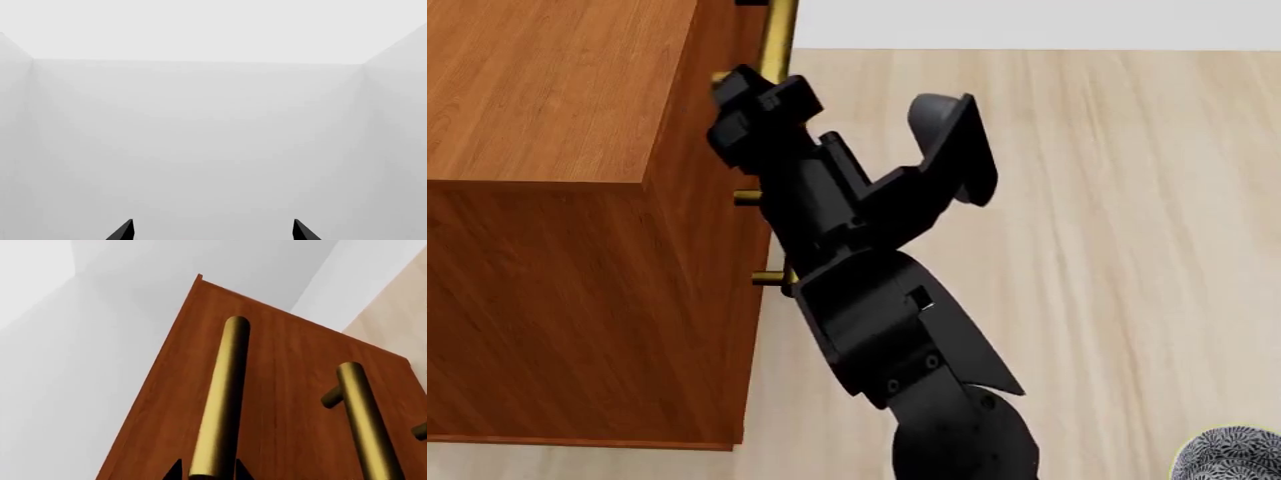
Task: Close the bottom drawer of the cabinet and open the top drawer.
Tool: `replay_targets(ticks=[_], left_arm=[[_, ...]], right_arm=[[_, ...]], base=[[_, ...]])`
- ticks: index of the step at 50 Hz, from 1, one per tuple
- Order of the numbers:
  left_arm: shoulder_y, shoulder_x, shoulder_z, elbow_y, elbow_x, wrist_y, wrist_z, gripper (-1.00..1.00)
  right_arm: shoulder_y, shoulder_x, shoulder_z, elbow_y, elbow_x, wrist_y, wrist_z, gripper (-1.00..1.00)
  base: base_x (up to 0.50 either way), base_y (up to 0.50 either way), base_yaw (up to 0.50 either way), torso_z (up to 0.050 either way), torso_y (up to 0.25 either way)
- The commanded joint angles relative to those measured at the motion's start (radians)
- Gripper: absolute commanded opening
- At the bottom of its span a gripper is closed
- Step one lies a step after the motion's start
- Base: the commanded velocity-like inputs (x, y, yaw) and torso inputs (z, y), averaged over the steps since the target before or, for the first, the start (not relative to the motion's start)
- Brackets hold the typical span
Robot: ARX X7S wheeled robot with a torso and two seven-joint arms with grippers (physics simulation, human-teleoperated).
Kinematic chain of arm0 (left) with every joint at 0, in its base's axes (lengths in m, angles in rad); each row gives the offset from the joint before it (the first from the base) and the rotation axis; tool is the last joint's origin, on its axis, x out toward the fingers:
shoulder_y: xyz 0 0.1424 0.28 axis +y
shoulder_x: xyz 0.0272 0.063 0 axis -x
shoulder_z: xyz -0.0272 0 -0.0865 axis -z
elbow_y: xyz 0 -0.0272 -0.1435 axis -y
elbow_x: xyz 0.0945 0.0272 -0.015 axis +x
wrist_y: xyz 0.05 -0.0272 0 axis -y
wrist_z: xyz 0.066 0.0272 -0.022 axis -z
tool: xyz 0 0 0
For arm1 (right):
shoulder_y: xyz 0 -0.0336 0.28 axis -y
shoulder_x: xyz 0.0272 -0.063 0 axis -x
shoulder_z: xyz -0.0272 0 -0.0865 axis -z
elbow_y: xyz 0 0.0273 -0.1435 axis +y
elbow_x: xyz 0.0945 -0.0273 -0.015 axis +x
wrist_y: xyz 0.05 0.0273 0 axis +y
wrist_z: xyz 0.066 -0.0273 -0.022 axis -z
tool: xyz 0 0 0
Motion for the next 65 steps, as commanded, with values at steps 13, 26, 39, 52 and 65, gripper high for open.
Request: replay_targets(ticks=[13,26,39,52,65], left_arm=[[-0.002,-0.005,0.004,0.005,-0.009,0.000,-0.010,1.00],[-0.004,-0.008,0.005,0.010,-0.017,-0.002,-0.017,1.00],[-0.007,-0.006,0.011,0.014,-0.021,-0.003,-0.023,1.00],[-0.012,-0.007,0.013,0.008,-0.023,0.002,-0.024,1.00],[-0.023,-0.010,0.016,0.005,-0.029,0.000,-0.028,1.00]], right_arm=[[-0.035,0.002,0.049,-0.053,0.026,-0.054,0.008,-1.00],[-0.067,0.004,0.101,-0.106,0.070,-0.093,-0.004,-1.00],[-0.099,0.037,0.156,-0.171,0.081,-0.144,-0.003,-1.00],[-0.103,0.060,0.191,-0.191,0.090,-0.170,0.002,-1.00],[-0.125,0.080,0.231,-0.210,0.103,-0.203,-0.002,-1.00]], base=[[0.00,0.00,0.00,0.000,0.000],[0.00,0.00,0.00,0.000,0.000],[0.00,0.00,0.00,0.000,0.002],[0.00,0.00,0.00,0.000,0.003],[0.00,0.00,0.00,0.000,0.002]])
